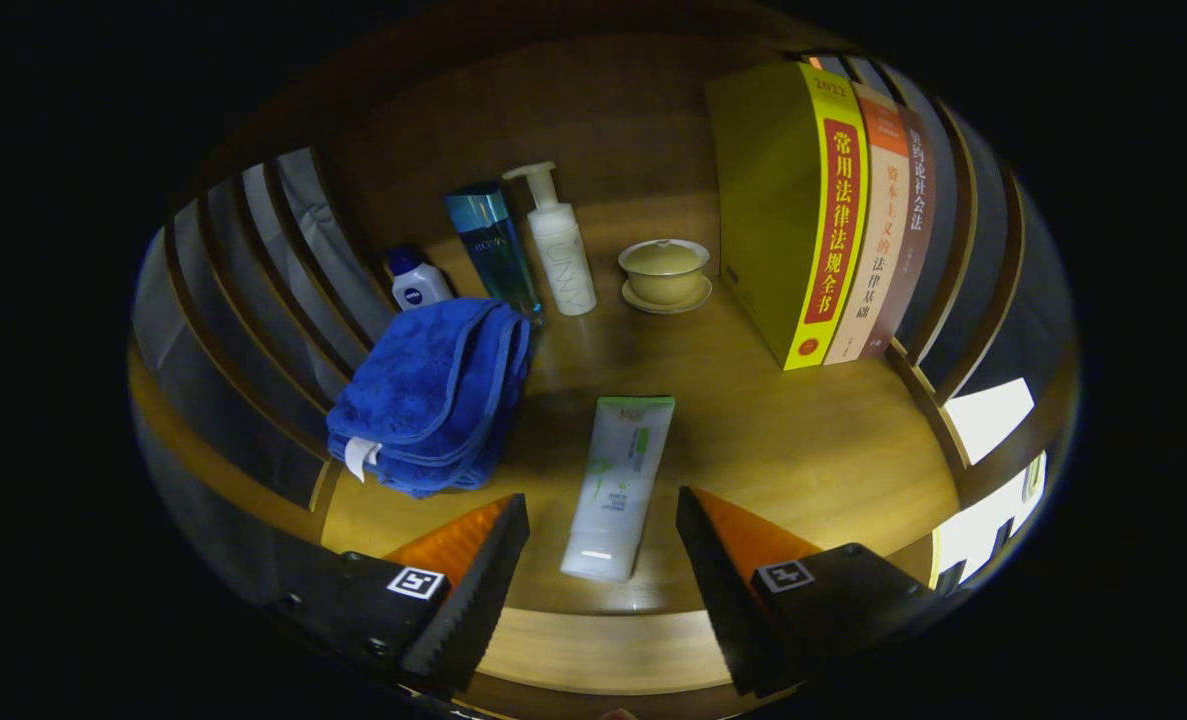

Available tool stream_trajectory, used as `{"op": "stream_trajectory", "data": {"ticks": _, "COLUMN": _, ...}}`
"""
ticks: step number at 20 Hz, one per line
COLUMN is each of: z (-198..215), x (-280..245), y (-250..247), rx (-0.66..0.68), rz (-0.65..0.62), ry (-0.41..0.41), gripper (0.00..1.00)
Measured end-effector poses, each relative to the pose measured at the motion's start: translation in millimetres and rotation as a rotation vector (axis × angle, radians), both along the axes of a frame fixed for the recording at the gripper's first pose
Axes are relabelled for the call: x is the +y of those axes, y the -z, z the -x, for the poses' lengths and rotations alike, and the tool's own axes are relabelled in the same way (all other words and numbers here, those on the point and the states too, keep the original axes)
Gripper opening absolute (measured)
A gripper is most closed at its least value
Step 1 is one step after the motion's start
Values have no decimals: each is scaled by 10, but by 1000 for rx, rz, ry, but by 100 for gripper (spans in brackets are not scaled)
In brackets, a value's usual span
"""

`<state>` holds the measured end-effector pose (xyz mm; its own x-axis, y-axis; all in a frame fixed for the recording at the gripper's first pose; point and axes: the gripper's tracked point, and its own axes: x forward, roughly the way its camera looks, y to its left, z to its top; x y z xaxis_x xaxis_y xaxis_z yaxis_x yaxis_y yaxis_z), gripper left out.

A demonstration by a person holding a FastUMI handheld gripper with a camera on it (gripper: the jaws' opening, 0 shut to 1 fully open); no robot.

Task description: Pull open the drawer, take out the items inside it, and place them on the countertop above the cabinet.

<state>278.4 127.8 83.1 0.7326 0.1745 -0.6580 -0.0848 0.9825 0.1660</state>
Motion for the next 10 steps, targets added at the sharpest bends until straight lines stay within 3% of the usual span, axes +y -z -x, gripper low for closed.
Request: {"op": "stream_trajectory", "data": {"ticks": 10, "z": 803, "x": -99, "y": -248, "rx": -165, "rz": -10, "ry": -22, "gripper": 99}}
